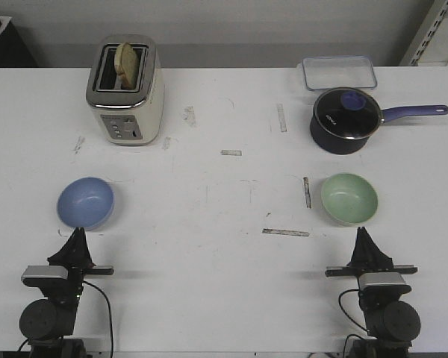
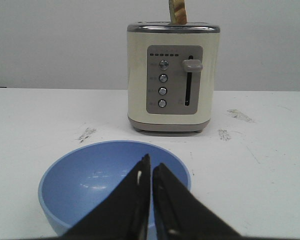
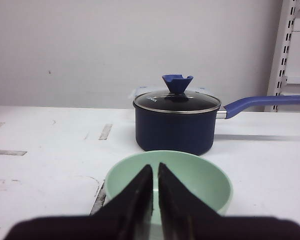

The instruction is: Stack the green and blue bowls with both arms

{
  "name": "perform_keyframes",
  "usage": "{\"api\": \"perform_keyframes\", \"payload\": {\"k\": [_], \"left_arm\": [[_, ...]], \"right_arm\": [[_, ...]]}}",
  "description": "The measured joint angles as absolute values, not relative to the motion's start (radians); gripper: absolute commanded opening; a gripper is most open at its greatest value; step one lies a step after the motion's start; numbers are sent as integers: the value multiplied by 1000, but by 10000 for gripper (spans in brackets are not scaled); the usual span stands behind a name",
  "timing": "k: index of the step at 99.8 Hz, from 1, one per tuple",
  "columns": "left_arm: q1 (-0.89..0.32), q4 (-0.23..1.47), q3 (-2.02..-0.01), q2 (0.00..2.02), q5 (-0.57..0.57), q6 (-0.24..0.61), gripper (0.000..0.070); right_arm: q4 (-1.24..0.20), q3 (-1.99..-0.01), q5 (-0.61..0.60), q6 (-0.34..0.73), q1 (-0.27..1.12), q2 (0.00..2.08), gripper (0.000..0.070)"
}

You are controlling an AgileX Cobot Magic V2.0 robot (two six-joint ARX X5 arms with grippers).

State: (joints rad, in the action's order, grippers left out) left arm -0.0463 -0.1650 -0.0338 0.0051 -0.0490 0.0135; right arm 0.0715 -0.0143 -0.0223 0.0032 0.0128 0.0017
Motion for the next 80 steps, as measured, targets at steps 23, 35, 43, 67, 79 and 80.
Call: {"api": "perform_keyframes", "payload": {"k": [23,35,43,67,79,80], "left_arm": [[-46,-165,-34,5,-49,14,2],[-46,-165,-34,5,-49,14,2],[-46,-165,-34,5,-49,14,2],[-46,-165,-34,5,-49,14,2],[-46,-165,-34,5,-49,14,2],[-46,-165,-34,5,-49,14,2]], "right_arm": [[73,-14,-22,3,13,2,9],[119,-14,-21,3,13,2,8],[148,-14,-2,3,13,2,8],[106,-21,4,3,13,2,8],[15,-68,4,3,13,17,8],[10,-73,4,3,13,19,8]]}}
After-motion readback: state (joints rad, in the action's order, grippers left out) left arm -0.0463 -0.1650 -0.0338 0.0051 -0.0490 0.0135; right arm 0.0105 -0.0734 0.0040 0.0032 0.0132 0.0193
